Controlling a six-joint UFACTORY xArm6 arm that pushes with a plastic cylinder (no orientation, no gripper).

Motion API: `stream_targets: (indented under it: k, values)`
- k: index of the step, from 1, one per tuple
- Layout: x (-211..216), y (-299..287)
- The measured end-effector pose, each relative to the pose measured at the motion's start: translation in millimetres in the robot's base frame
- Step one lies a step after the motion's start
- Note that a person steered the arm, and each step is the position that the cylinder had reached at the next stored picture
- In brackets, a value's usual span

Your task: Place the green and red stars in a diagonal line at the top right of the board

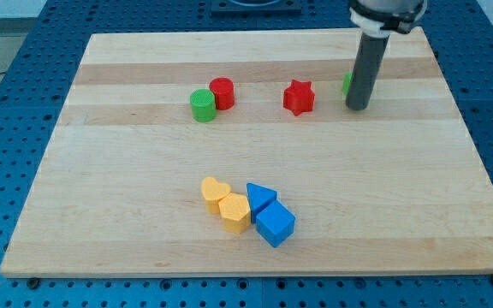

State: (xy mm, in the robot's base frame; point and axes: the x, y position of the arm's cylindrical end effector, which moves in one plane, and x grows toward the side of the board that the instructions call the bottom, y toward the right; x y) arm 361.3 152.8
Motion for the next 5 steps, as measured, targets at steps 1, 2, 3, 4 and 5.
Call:
stream_targets:
  k: [1,2,3,4,5]
  values:
    - [-27,34]
    - [-71,40]
    - [-97,37]
    - [-55,47]
    - [-57,-6]
